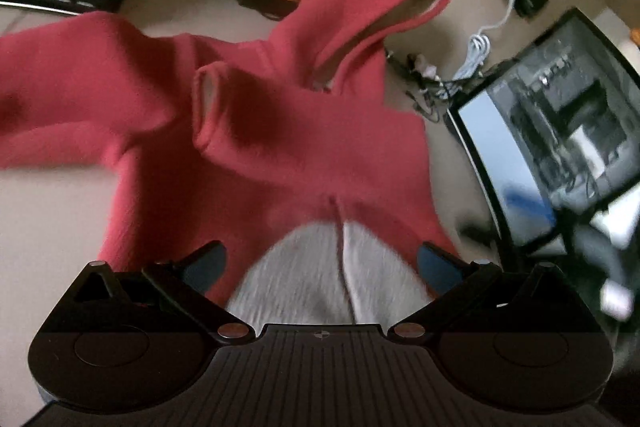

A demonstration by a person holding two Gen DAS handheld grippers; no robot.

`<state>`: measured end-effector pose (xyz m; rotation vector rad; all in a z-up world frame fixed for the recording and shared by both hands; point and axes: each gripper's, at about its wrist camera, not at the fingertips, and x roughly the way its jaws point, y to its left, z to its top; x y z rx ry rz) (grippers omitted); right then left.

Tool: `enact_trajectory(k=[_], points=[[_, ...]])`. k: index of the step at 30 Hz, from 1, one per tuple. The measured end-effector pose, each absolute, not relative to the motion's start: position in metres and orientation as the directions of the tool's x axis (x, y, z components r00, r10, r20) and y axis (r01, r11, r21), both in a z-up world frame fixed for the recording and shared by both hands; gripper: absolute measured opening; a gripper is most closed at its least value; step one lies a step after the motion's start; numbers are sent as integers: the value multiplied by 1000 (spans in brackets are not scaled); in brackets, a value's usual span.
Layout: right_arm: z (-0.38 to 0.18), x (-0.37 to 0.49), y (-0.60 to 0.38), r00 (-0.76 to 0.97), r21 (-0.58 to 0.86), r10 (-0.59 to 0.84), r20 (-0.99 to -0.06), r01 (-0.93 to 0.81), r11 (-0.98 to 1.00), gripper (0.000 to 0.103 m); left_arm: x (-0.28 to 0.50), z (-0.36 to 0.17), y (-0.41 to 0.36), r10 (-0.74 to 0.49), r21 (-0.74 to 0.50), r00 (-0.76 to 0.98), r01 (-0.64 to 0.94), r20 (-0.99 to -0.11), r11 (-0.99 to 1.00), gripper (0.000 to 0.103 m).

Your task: Fold clothes

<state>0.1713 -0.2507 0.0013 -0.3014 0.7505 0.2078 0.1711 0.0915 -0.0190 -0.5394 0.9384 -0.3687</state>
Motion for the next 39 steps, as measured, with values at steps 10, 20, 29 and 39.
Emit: enact_trajectory(k=[10,20,29,39], points=[[-18,142,-293,687,-95,-4,-727,-96,991,103,211,-30,71,-226,-410,702,-103,-676,906,99],[-27,152,-287,678,-51,39,-734,-113,992,103,221,-28,67,-46,-245,740,-162,-671,956,26],[-27,167,-264,672,-38,97,-734,-183,982,103,225,-13,68,46,0,822,-56,-568,998,23],[-22,173,-240,678,-24,141,-722,-227,974,103,155,2,160,-151,-475,701,-293,-696,829,86]])
